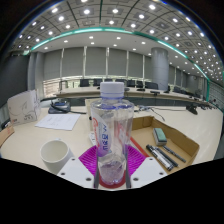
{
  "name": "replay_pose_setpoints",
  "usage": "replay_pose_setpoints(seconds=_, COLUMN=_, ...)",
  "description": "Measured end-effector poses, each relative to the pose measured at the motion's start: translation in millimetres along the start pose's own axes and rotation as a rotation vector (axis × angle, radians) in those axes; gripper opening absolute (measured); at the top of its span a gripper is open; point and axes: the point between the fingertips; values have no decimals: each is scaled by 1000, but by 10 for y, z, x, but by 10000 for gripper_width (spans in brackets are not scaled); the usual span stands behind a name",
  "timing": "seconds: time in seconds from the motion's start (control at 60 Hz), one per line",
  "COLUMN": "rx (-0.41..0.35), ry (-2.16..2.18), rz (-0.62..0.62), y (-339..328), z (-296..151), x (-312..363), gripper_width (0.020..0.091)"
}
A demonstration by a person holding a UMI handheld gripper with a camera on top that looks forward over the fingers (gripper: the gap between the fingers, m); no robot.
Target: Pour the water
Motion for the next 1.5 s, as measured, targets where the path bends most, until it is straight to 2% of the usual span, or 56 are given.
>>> replay_pose_setpoints(seconds=0.083, rx=-28, ry=22, rz=10, y=-37, z=14, x=-20, gripper_width=363)
replay_pose_setpoints(seconds=0.217, rx=-31, ry=43, rz=18, y=12, z=26, x=-34, gripper_width=483)
replay_pose_setpoints(seconds=0.267, rx=-10, ry=34, rz=19, y=29, z=57, x=-29, gripper_width=529)
replay_pose_setpoints(seconds=0.3, rx=16, ry=32, rz=16, y=32, z=104, x=-18, gripper_width=587)
replay_pose_setpoints(seconds=0.383, rx=67, ry=33, rz=31, y=-82, z=158, x=-28, gripper_width=859)
replay_pose_setpoints(seconds=0.4, rx=74, ry=31, rz=37, y=-97, z=162, x=-37, gripper_width=871)
replay_pose_setpoints(seconds=0.433, rx=84, ry=28, rz=52, y=-129, z=154, x=-71, gripper_width=841)
replay_pose_setpoints(seconds=0.5, rx=100, ry=12, rz=81, y=-213, z=115, x=-125, gripper_width=866)
replay_pose_setpoints(seconds=0.65, rx=140, ry=-17, rz=108, y=-671, z=-10, x=-92, gripper_width=865)
replay_pose_setpoints(seconds=0.967, rx=271, ry=-51, rz=124, y=-2414, z=-169, x=330, gripper_width=862)
replay_pose_setpoints(seconds=1.233, rx=271, ry=-81, rz=105, y=-3590, z=-245, x=779, gripper_width=862)
replay_pose_setpoints(seconds=1.5, rx=254, ry=-117, rz=88, y=-4034, z=-208, x=988, gripper_width=858)
Point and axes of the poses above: the point between the fingertips, and its own axes, seen from behind it with the camera up: x to the left, z down, y forward, the way the camera looks, and after that the axes turned 14 degrees about z, right-handed
